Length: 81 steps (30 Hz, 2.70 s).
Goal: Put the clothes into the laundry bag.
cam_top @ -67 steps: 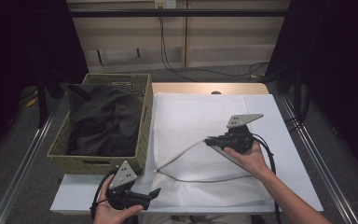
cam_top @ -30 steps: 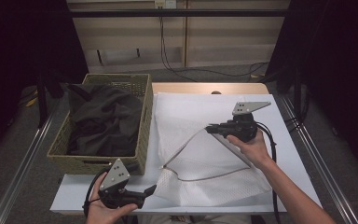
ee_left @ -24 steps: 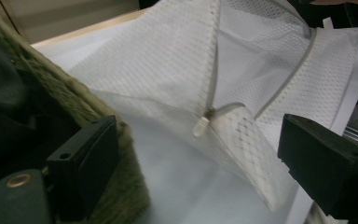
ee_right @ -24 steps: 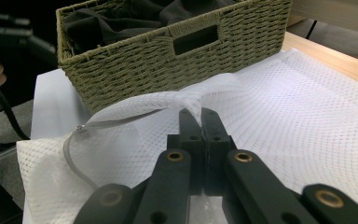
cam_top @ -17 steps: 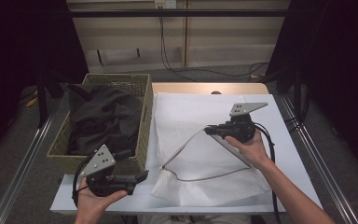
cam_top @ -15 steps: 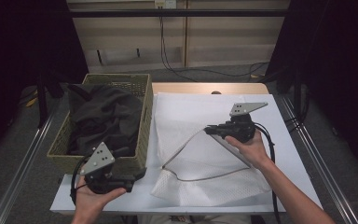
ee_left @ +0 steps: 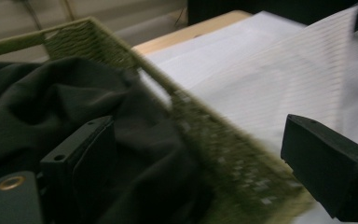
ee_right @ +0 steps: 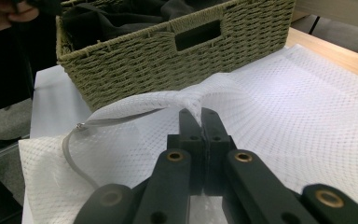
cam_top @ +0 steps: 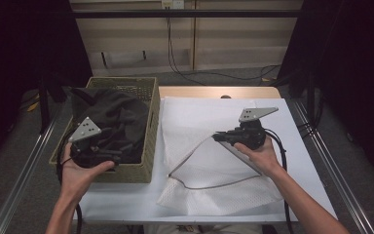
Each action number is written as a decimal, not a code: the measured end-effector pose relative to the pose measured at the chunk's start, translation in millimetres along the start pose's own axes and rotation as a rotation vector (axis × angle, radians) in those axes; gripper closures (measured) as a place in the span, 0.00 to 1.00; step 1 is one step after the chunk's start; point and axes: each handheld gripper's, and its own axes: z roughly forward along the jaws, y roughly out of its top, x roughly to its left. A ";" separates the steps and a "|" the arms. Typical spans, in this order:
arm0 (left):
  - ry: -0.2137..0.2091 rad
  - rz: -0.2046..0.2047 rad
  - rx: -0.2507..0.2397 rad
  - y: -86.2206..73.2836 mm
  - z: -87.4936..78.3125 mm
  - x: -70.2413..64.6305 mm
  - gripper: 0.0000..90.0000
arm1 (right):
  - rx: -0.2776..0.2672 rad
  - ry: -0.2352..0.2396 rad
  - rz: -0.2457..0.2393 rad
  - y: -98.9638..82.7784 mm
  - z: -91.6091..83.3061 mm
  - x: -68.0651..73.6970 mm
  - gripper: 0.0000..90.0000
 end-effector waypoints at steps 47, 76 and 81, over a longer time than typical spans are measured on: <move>-0.018 0.001 0.353 9.0 67.2 50.9 0.33 | 0.016 0.020 0.007 -3.3 4.5 -1.1 1.00; 0.220 -0.017 0.498 -11.6 101.8 84.1 0.02 | 0.041 0.008 -0.006 -4.9 6.8 -1.5 0.99; 0.232 -0.047 0.497 -18.0 106.7 93.4 0.00 | 0.042 0.006 -0.001 -5.6 6.5 -1.5 0.99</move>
